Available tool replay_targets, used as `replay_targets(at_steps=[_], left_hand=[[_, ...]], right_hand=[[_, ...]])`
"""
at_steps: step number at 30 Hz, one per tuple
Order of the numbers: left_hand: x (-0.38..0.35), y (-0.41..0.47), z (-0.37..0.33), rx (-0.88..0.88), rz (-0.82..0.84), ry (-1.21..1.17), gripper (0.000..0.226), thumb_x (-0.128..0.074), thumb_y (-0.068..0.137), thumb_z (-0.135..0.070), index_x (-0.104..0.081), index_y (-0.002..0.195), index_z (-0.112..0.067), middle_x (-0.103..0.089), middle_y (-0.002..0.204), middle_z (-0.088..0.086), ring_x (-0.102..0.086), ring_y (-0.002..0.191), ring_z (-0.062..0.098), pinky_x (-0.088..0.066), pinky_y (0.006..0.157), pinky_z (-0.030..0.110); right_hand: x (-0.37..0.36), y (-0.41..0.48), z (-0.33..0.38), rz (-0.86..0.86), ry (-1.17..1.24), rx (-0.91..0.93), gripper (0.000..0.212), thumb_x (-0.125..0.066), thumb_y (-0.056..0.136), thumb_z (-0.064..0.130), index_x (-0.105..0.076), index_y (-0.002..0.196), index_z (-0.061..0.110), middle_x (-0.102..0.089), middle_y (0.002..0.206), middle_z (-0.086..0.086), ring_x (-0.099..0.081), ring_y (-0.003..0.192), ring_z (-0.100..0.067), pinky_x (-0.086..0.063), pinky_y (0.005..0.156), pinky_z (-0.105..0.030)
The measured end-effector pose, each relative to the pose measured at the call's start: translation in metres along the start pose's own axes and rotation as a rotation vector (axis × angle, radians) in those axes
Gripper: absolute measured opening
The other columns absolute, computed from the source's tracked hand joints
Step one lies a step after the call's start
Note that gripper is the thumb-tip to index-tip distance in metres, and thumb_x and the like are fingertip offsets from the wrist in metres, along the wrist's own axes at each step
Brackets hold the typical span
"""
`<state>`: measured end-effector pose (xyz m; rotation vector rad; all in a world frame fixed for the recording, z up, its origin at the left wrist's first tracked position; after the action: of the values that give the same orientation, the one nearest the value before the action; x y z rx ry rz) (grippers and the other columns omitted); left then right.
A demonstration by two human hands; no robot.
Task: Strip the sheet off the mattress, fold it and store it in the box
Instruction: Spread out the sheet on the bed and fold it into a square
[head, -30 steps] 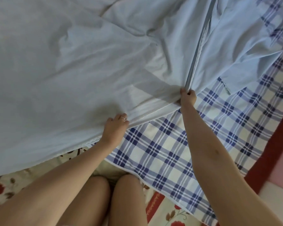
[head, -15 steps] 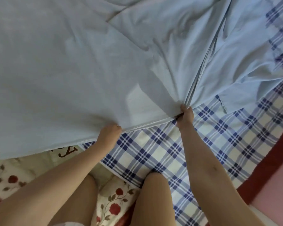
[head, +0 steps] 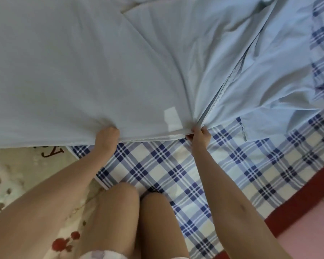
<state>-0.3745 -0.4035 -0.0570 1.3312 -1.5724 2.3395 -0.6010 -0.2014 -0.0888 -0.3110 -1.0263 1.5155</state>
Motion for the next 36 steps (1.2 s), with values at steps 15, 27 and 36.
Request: replay_targets(at_steps=[15,27,36], left_hand=[[0.015,-0.002,-0.007,-0.145,0.175,0.027,0.014,-0.051,0.090,-0.001,-0.064,0.089,-0.007,-0.061,0.087,0.001,-0.062,0.082,0.017,-0.047,0.068,0.024],[0.051,0.034,-0.065,-0.478,0.258,-0.165,0.030,-0.048,0.087,-0.020,-0.041,0.059,-0.018,-0.033,0.055,-0.002,-0.031,0.050,0.016,-0.027,0.052,0.025],[0.188,0.083,-0.129,-0.444,-0.293,-1.192,0.009,-0.059,0.091,-0.015,-0.064,0.098,-0.010,-0.065,0.096,0.000,-0.062,0.093,0.017,-0.047,0.085,0.026]], right_hand=[[0.012,-0.004,0.062,0.080,-1.061,0.216,0.042,-0.064,0.085,0.046,-0.052,0.094,0.007,-0.061,0.083,-0.002,-0.060,0.075,-0.021,-0.050,0.063,-0.032],[-0.010,0.057,0.209,-0.184,-0.139,0.282,0.011,-0.057,0.089,0.015,-0.055,0.098,0.009,-0.052,0.078,-0.002,-0.047,0.075,-0.019,-0.037,0.063,-0.025],[-0.033,0.012,0.173,0.028,-0.283,0.734,0.029,-0.055,0.090,0.005,-0.040,0.115,0.010,-0.042,0.064,0.010,-0.043,0.055,-0.005,-0.038,0.056,-0.021]])
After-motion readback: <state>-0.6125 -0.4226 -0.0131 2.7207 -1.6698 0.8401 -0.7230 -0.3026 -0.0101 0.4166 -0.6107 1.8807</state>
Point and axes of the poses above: each hand's wrist, its own y-axis towards the middle knuckle, its own x-axis out of the back of the hand, z = x × y, the point moved 4 cm from there along y, towards the middle knuckle
